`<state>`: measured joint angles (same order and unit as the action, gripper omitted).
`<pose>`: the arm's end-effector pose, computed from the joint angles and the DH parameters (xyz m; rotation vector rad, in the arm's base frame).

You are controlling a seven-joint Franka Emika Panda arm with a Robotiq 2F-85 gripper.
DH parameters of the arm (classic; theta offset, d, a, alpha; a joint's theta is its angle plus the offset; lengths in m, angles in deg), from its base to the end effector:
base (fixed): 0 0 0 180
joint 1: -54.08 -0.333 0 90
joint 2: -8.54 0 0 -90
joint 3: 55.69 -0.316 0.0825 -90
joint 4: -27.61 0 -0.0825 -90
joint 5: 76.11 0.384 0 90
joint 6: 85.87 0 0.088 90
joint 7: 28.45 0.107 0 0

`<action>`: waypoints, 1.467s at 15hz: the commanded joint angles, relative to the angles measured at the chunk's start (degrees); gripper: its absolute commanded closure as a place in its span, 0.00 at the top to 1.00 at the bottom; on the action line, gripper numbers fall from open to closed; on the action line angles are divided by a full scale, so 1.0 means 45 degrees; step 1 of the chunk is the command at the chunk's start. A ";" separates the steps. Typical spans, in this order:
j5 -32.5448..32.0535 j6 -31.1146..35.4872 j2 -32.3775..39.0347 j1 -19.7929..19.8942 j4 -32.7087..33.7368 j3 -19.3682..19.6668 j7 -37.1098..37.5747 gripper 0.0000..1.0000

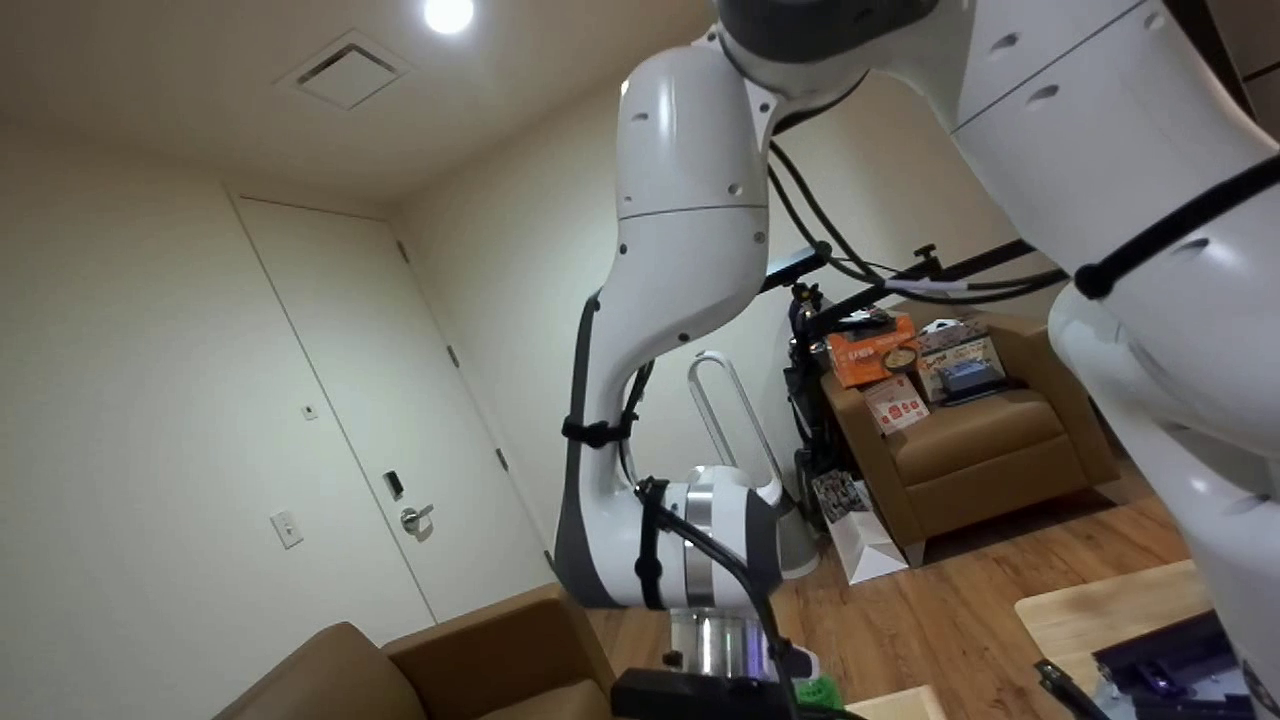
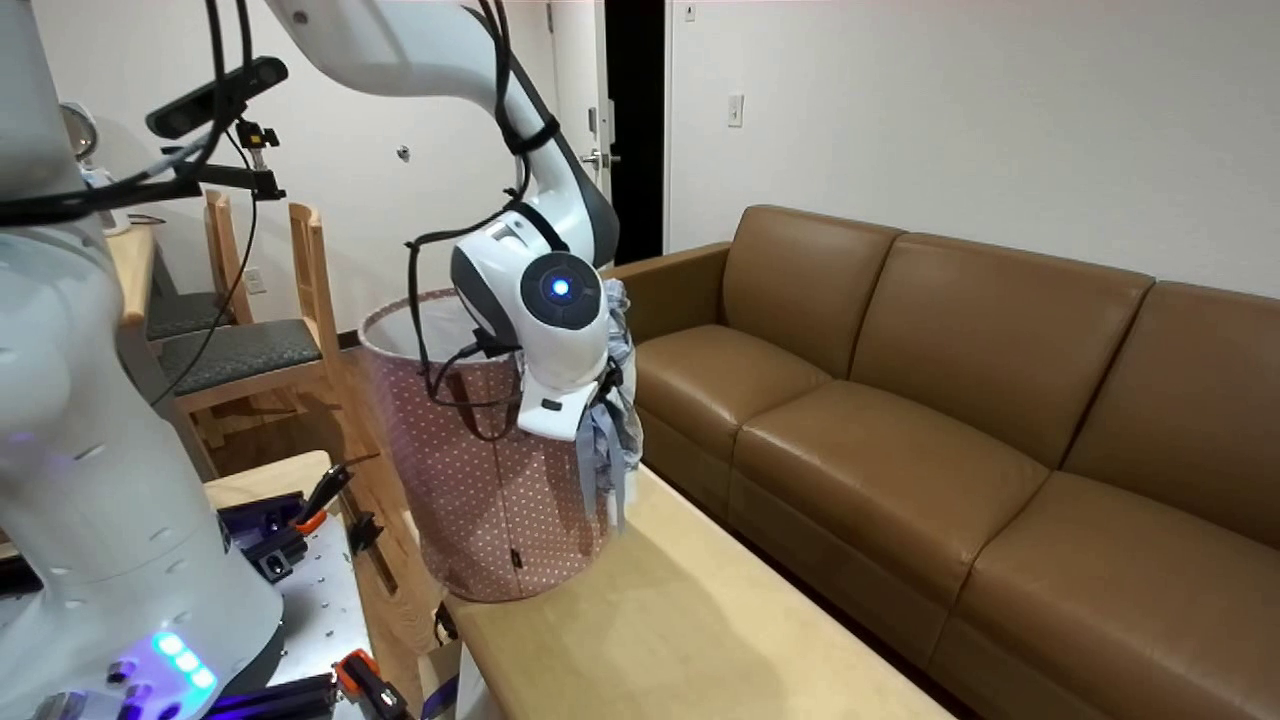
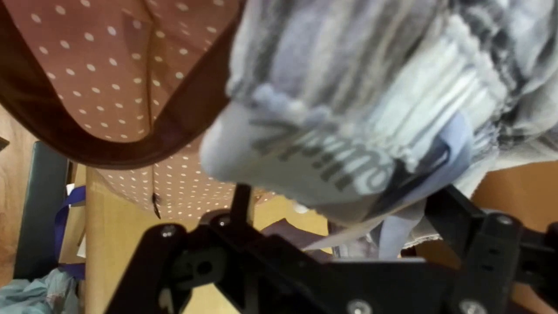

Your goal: Move the clothes from the table and put them in the laundry bag

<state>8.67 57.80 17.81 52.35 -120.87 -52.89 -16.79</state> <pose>0.4069 -0.0160 0.1798 -1.7495 1.7524 0.3106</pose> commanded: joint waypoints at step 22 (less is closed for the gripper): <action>0.1552 -0.0168 0.2792 0.0110 0.2889 0.0007 -0.3454 0.31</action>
<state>16.28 58.23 30.30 52.34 -108.29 -52.87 -33.45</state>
